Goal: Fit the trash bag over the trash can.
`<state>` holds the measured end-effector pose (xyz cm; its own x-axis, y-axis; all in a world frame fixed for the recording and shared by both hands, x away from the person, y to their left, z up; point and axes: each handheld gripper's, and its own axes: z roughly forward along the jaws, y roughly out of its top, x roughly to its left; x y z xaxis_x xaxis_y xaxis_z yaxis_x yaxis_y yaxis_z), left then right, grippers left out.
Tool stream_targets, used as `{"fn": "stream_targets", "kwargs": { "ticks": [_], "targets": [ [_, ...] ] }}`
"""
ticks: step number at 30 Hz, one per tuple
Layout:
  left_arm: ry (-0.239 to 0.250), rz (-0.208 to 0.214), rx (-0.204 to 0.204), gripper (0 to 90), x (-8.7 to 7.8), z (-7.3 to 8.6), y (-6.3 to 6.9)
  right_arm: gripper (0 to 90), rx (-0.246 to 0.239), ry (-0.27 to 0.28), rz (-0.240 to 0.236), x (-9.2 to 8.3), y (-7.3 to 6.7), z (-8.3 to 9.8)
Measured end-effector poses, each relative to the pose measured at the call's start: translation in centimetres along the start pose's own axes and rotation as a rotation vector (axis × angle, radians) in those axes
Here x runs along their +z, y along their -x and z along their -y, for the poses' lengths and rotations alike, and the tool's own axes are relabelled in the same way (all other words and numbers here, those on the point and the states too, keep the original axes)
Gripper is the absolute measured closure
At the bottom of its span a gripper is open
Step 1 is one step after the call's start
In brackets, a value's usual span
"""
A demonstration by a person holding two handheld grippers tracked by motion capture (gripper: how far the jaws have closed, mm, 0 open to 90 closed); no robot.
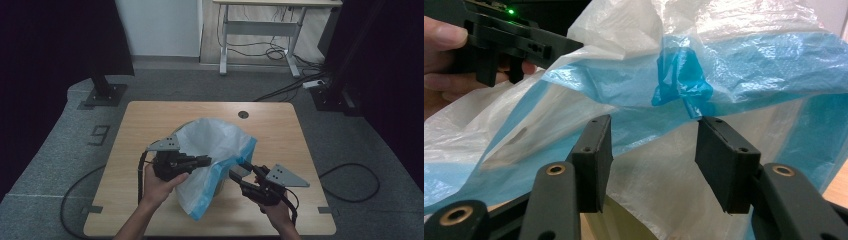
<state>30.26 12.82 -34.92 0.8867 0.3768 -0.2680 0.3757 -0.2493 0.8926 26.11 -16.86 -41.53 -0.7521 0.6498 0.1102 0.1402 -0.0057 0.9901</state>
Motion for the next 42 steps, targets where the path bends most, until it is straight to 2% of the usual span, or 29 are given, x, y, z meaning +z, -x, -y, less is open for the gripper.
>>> {"fn": "stream_targets", "kwargs": {
  "ticks": [5,10,18,24,28,32,36,38,42],
  "targets": [
    [0.008,0.01,-0.002,89.9,-0.1,-0.2,0.05,49.4,0.004,-0.001,-0.008,0.44,0.04,0.03],
    [0.003,0.01,-0.001,89.9,-0.09,-0.14,0.06,53.4,0.036,0.024,-0.04,0.73,0.4,0.11],
    [-0.006,0.006,-0.008,89.9,0.13,0.12,-0.2,75.3,0.032,0.03,-0.078,0.78,0.52,-0.11],
    [0.001,0.012,-0.012,90.0,0.06,0.14,-0.23,88.5,0.031,0.035,-0.068,0.94,0.53,-0.04],
    [0.012,0.011,-0.017,89.9,-0.19,0.15,-0.34,88.9,0.041,0.044,-0.072,0.94,0.62,-0.03],
    [0.035,0.008,-0.025,89.9,-0.51,0.14,-0.48,89.0,0.043,0.038,-0.057,0.81,0.76,0.02],
    [0.029,0.016,-0.026,89.9,-0.35,0.16,-0.54,88.4,0.064,0.04,-0.082,0.72,0.82,0.0],
    [0.032,0.017,-0.027,90.0,-0.33,0.17,-0.54,77.7,0.056,0.039,-0.082,0.73,0.67,-0.05],
    [0.032,0.021,-0.027,89.9,-0.41,0.18,-0.53,72.5,0.043,0.032,-0.07,0.74,0.56,-0.01]
  ]
}}
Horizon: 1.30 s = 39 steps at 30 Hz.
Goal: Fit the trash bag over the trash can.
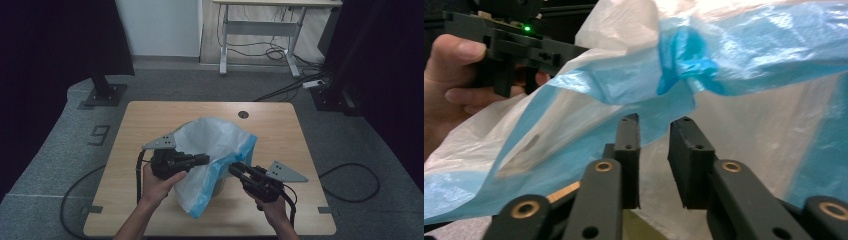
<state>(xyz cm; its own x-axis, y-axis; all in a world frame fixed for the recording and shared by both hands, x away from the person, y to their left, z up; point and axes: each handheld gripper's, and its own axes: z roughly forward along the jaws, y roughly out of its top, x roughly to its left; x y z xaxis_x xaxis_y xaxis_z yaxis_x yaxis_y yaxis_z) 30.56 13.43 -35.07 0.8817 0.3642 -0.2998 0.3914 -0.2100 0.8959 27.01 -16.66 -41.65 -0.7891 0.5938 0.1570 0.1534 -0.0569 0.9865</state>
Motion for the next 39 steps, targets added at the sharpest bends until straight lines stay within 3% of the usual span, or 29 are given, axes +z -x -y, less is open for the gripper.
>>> {"fn": "stream_targets", "kwargs": {
  "ticks": [6,10,14,17,20,28,33,39],
  "targets": [
    [-0.008,0.0,0.0,89.9,0.0,0.1,0.0,69.7,0.011,0.017,0.013,-0.3,0.3,-0.1],
    [-0.011,0.008,-0.002,89.9,0.2,0.1,0.0,72.4,0.01,0.014,-0.013,-0.2,0.3,-0.2],
    [-0.015,0.014,0.0,89.9,0.3,0.0,0.1,78.2,0.014,0.015,-0.034,0.0,0.3,-0.1],
    [-0.017,0.016,-0.002,89.9,0.2,0.1,0.1,88.8,0.015,0.022,-0.033,0.2,0.4,-0.1],
    [-0.01,0.02,-0.009,89.9,0.0,0.1,-0.1,89.0,0.01,0.029,-0.037,0.2,0.4,-0.1],
    [0.038,0.015,-0.023,89.9,-0.7,0.0,-0.4,89.1,0.011,0.015,-0.019,-0.1,0.6,-0.1],
    [0.084,-0.013,-0.013,89.9,-1.2,-0.1,-0.5,89.2,0.008,0.002,-0.004,-0.3,0.8,0.0],
    [0.15,-0.028,-0.032,90.0,-2.1,0.0,-1.2,89.2,0.019,-0.02,0.015,-0.7,1.2,0.4]
  ]
}}
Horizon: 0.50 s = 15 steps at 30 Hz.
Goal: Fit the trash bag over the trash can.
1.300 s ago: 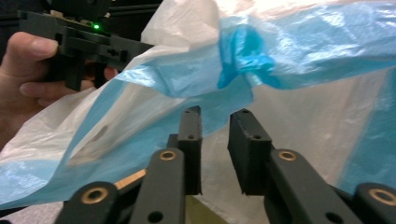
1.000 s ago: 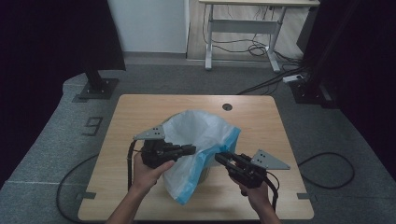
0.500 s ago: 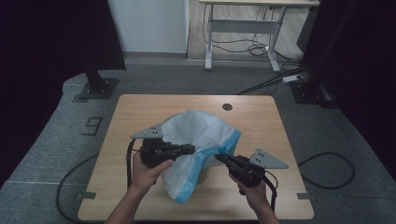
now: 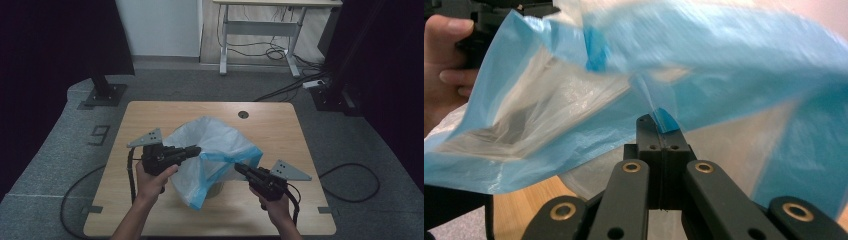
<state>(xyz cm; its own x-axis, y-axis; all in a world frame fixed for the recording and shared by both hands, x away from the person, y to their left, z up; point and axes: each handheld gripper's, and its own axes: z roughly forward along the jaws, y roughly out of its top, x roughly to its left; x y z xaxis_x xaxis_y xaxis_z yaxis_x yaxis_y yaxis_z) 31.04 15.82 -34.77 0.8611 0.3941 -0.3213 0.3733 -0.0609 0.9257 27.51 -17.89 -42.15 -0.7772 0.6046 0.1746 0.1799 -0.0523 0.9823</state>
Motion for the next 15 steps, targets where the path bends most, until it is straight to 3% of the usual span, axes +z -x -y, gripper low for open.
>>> {"fn": "stream_targets", "kwargs": {
  "ticks": [6,10,15],
  "targets": [
    [-0.001,-0.03,-0.008,90.0,-0.3,0.4,-0.7,89.2,-0.007,-0.014,0.012,-0.6,0.2,0.3],
    [-0.024,-0.048,-0.026,90.0,-0.3,1.3,-1.4,89.1,-0.026,-0.027,0.038,-1.7,0.1,0.8],
    [-0.03,-0.064,-0.028,90.0,-0.6,1.3,-1.7,89.1,-0.048,-0.05,0.073,-2.5,0.2,1.1]
  ]
}}
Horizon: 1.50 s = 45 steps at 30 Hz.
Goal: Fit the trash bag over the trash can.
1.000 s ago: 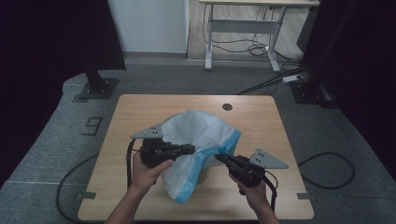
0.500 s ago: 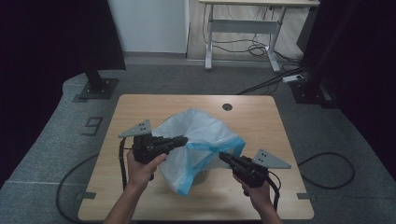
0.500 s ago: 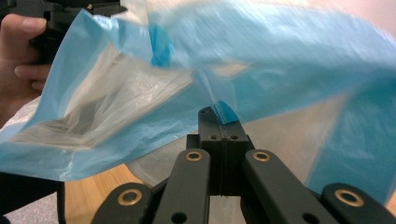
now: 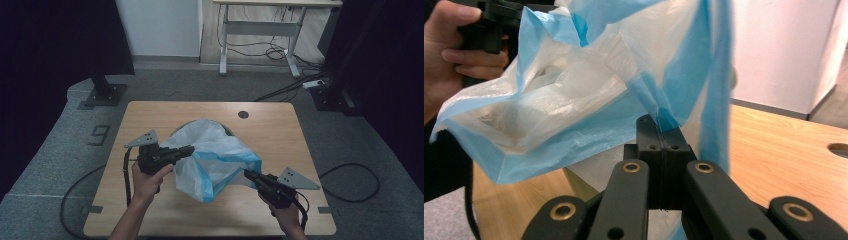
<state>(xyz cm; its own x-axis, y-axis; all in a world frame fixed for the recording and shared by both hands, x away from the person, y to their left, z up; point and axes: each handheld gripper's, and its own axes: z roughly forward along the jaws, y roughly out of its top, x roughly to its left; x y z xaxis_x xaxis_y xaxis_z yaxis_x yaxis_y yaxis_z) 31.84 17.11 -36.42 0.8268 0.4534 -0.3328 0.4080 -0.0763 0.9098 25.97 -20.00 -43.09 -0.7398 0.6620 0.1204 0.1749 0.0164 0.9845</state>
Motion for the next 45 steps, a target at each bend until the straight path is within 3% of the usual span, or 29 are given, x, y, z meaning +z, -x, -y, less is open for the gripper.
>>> {"fn": "stream_targets", "kwargs": {
  "ticks": [3,6,8,13,21,25,36,45],
  "targets": [
    [0.006,-0.02,0.008,90.0,-0.2,-0.3,-0.2,89.1,0.001,-0.005,0.022,-0.3,0.3,-0.2],
    [0.014,-0.038,0.01,90.0,-0.4,-0.3,-0.4,89.1,-0.01,-0.013,0.074,-0.3,0.5,-0.9],
    [0.02,-0.059,-0.007,90.0,-0.6,-0.1,-1.2,89.1,-0.044,-0.026,0.128,0.0,0.5,-1.4],
    [0.049,-0.082,-0.027,90.0,-1.3,0.2,-2.0,89.1,-0.103,-0.04,0.168,0.9,0.2,-2.5],
    [0.066,-0.108,-0.043,90.0,-2.7,0.2,-3.1,89.1,-0.092,-0.041,0.176,1.8,0.7,-3.1],
    [0.073,-0.102,-0.064,90.0,-3.1,0.1,-3.6,89.1,-0.094,-0.041,0.188,1.9,1.0,-3.6],
    [0.013,-0.097,-0.074,90.0,-3.5,0.6,-3.7,89.1,-0.085,-0.035,0.189,2.0,1.1,-3.3],
    [-0.038,-0.05,-0.049,90.0,-3.6,0.7,-3.6,89.1,-0.068,-0.035,0.18,0.9,1.5,-3.0]
  ]
}}
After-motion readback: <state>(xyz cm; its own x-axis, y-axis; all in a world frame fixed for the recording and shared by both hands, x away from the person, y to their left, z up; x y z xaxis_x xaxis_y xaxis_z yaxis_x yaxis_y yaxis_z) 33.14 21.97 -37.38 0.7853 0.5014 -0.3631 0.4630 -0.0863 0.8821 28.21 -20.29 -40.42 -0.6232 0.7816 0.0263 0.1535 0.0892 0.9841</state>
